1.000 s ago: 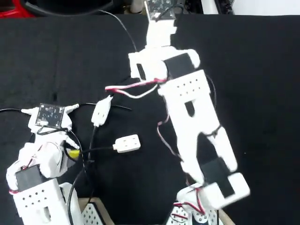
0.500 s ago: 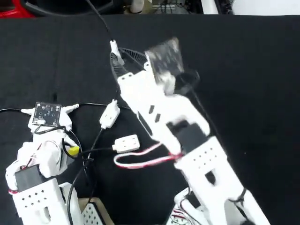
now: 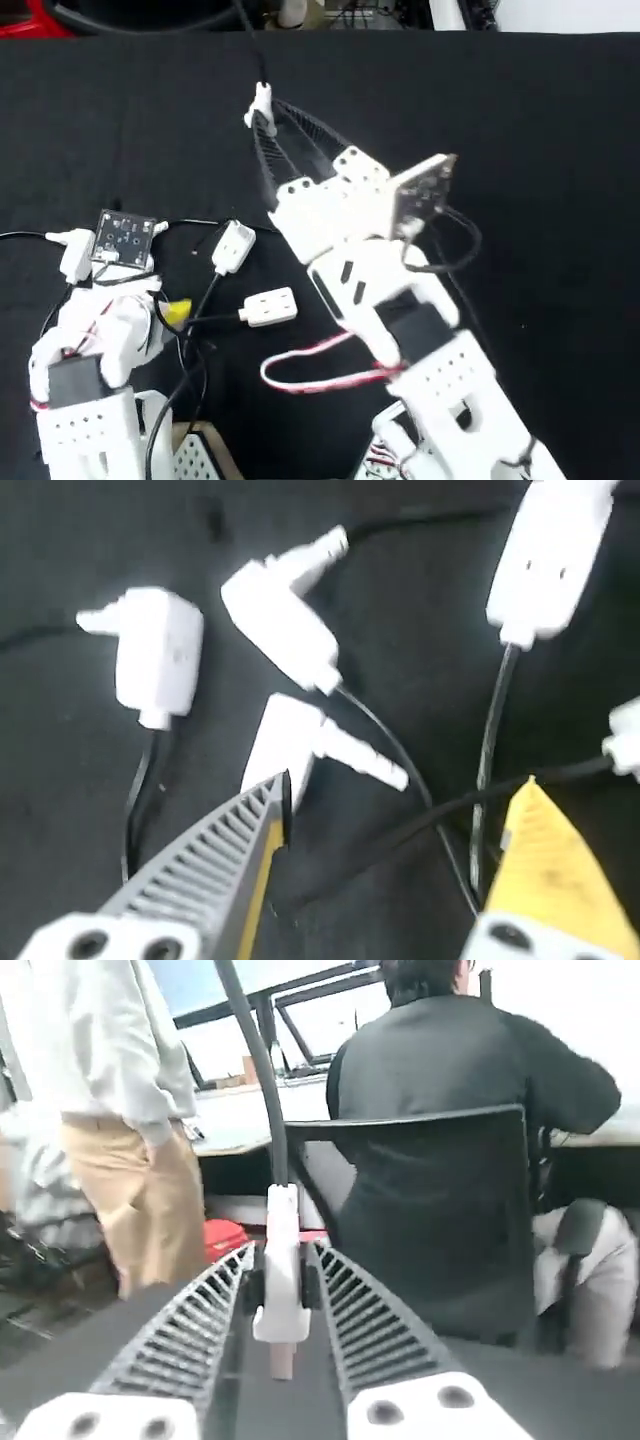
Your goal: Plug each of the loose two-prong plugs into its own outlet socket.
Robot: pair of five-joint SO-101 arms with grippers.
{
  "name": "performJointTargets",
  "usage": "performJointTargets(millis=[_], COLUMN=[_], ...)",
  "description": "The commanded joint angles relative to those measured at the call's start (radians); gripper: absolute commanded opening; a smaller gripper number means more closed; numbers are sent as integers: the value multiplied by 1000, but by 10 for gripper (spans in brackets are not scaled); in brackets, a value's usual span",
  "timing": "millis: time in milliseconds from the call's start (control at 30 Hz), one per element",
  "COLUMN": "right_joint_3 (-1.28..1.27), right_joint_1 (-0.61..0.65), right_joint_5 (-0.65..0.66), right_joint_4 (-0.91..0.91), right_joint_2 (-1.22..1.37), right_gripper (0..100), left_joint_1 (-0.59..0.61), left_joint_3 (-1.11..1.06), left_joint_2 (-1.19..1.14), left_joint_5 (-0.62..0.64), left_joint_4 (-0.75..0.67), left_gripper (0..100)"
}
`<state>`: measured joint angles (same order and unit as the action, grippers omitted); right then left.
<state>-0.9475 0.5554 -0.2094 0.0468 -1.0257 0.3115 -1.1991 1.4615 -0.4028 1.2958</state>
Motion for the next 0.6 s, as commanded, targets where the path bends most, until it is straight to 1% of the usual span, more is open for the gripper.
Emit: performJointTargets(millis=[0, 67, 133, 167, 233, 300, 367, 567], right_joint_3=[18, 15, 13, 13, 8, -12, -44, -137], right_joint_1=[-14, -14, -14, -14, -9, -8, -8, 5], right_joint_5=[-91, -115, -141, -150, -175, -210, -252, -376], right_joint_4=[160, 267, 350, 376, 400, 394, 351, 137], right_joint_2=[-156, -259, -360, -404, -478, -513, -516, -516], right_gripper=[11, 11, 11, 11, 11, 11, 11, 11], left_joint_1=[45, 101, 140, 148, 137, 77, -19, -338], left_joint_3=[71, 82, 91, 110, 180, 234, 274, 404], left_joint_2=[130, 245, 368, 388, 347, 330, 347, 364], left_joint_5=[8, 9, 37, 63, 127, 206, 256, 255], left_joint_4=[-15, -14, -2, 8, 18, 15, 21, 63], left_gripper=[342, 342, 342, 342, 342, 342, 342, 342])
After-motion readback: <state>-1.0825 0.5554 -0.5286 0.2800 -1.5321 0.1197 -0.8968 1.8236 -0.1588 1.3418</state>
